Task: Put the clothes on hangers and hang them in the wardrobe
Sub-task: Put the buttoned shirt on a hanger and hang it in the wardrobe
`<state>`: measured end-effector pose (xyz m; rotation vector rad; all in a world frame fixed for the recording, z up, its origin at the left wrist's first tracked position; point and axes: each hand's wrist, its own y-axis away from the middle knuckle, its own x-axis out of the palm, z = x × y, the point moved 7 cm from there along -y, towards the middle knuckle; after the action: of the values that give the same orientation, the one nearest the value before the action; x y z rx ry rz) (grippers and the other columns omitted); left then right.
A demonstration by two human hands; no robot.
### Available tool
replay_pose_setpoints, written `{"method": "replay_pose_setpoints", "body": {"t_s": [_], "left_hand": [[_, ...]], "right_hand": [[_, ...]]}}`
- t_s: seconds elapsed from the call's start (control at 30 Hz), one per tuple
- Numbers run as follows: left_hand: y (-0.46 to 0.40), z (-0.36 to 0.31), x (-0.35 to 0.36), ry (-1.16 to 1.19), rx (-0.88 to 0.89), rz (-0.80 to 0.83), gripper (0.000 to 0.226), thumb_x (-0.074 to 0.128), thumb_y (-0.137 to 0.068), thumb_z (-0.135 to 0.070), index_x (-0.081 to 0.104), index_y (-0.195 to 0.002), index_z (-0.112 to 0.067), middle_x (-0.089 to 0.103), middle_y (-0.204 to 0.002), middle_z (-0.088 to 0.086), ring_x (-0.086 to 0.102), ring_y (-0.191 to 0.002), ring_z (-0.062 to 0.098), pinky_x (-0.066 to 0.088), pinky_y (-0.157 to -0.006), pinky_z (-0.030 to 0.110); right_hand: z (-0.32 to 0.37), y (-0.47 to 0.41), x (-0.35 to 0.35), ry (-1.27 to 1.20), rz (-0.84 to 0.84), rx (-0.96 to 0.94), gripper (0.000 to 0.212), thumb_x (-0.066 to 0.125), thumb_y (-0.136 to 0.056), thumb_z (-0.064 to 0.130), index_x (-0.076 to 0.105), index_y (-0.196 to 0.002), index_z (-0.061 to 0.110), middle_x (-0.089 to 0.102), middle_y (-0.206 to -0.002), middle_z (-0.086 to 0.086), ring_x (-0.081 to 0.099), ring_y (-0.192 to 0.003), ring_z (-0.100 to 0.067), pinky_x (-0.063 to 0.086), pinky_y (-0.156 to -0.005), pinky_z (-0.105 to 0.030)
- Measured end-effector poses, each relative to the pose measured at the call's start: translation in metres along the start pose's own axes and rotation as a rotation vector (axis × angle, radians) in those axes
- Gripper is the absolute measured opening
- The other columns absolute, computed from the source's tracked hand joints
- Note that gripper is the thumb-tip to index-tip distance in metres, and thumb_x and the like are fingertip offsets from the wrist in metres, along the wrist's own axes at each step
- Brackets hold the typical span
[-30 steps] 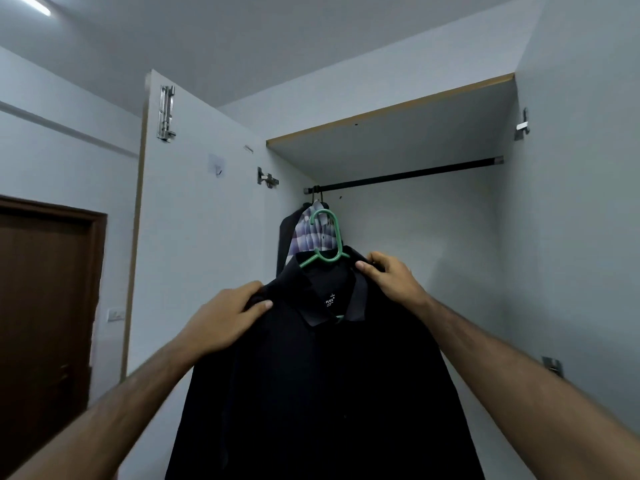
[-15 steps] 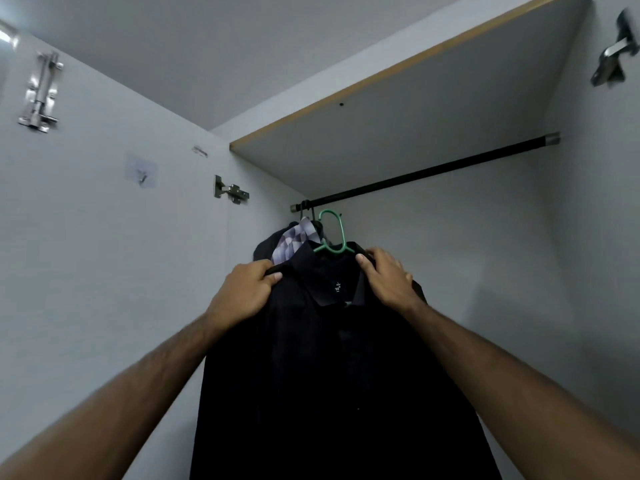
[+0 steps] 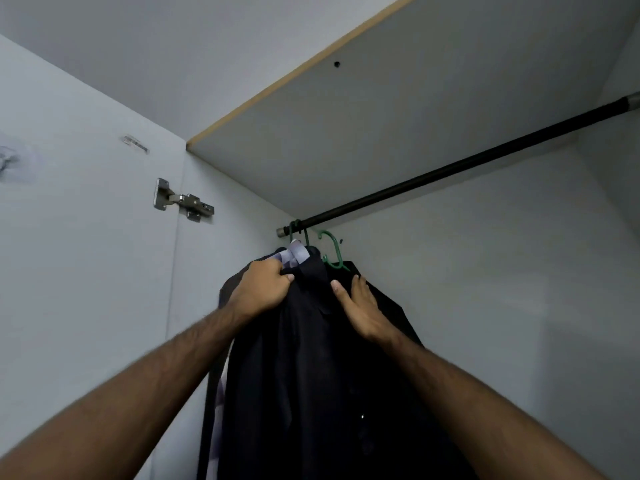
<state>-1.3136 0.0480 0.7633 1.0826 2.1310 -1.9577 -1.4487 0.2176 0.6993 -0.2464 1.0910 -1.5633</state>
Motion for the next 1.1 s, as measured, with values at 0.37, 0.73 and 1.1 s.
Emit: {"method": "replay_pose_setpoints", "body": {"t_s": [0.37, 0.73, 1.1], "left_hand": [[-0.096, 0.019, 0.062, -0.197, -0.136, -0.070, 0.029, 0.055, -0.099, -0.023, 0.064, -0.114, 0.000, 0.065, -0.120, 0.020, 0.059, -0.113, 0.035, 0.044, -0.091, 0.034], [-0.128, 0.003, 0.072, -0.372, -0.142, -0.185, 0.023, 0.050, -0.101, -0.017, 0.066, -0.111, -0.004, 0.064, -0.121, 0.021, 0.058, -0.113, 0.037, 0.043, -0.091, 0.036], [-0.143, 0.012, 0.067, -0.412, -0.172, -0.244, 0.029, 0.053, -0.101, -0.024, 0.063, -0.112, 0.001, 0.065, -0.116, 0.024, 0.061, -0.105, 0.038, 0.040, -0.078, 0.033]], "right_hand": [[-0.036, -0.115, 0.047, -0.136, -0.012, -0.012, 0.098, 0.031, -0.096, 0.074, -0.008, -0.161, 0.012, -0.017, -0.169, -0.007, -0.010, -0.156, -0.027, -0.003, -0.123, -0.061], [-0.030, -0.191, 0.059, -0.316, 0.021, -0.122, 0.095, 0.030, -0.098, 0.072, -0.004, -0.161, 0.009, -0.013, -0.169, -0.014, -0.003, -0.157, -0.031, 0.004, -0.126, -0.055], [-0.025, -0.208, 0.055, -0.445, 0.056, -0.263, 0.095, 0.038, -0.099, 0.067, -0.003, -0.162, 0.010, -0.015, -0.169, -0.010, -0.004, -0.157, -0.024, 0.006, -0.125, -0.040]]}}
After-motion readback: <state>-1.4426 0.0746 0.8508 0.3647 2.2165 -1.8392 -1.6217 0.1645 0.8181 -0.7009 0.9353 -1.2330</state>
